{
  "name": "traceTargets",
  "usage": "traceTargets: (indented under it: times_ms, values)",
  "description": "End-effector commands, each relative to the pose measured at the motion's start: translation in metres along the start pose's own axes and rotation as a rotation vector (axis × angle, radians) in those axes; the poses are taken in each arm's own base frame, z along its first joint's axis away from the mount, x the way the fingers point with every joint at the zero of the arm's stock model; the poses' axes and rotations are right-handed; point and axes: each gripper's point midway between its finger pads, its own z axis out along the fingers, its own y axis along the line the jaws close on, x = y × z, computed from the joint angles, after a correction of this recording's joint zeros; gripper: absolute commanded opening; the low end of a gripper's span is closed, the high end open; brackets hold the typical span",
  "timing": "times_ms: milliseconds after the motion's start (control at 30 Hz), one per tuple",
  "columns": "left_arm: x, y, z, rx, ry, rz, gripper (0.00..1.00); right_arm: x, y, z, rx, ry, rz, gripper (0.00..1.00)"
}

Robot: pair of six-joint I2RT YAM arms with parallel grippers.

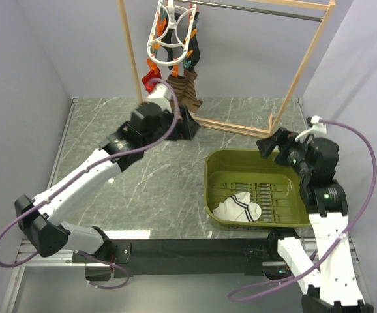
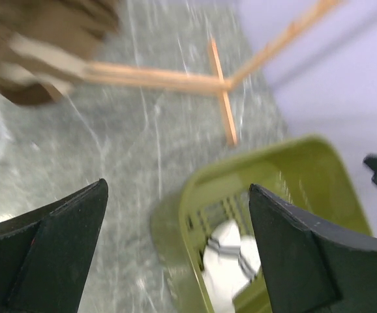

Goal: Clip the socks to the hanger
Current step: Rotate the hanger at the clothesline.

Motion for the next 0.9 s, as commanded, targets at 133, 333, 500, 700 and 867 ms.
traceTargets:
  times_ms: [133, 333, 500, 700, 867]
  values:
    - [-0.135, 0.035, -0.047, 0.021, -0.304, -0.09, 0.94, -0.068, 0.061, 0.017, -0.237, -0.14, -0.035, 0.94]
    - [-0.203, 0.072, -0.07, 0.065, -0.394, -0.074, 0.93, -0.084, 0.104, 0.036, -0.274, -0.133, -0.111, 0.94]
    - [-0.23, 0.087, -0.073, 0.149, -0.443, -0.06, 0.93, -0.087, 0.144, 0.044, -0.356, -0.118, -0.106, 0.94]
    - [-0.25, 0.08, -0.057, 0.255, -0.457, 0.003, 0.93, -0.093, 0.174, 0.058, -0.379, -0.121, -0.116, 0.95]
    - [-0.264, 0.084, -0.043, 0.274, -0.484, 0.007, 0.93, -0.098, 0.18, 0.063, -0.373, -0.113, -0.105, 0.94]
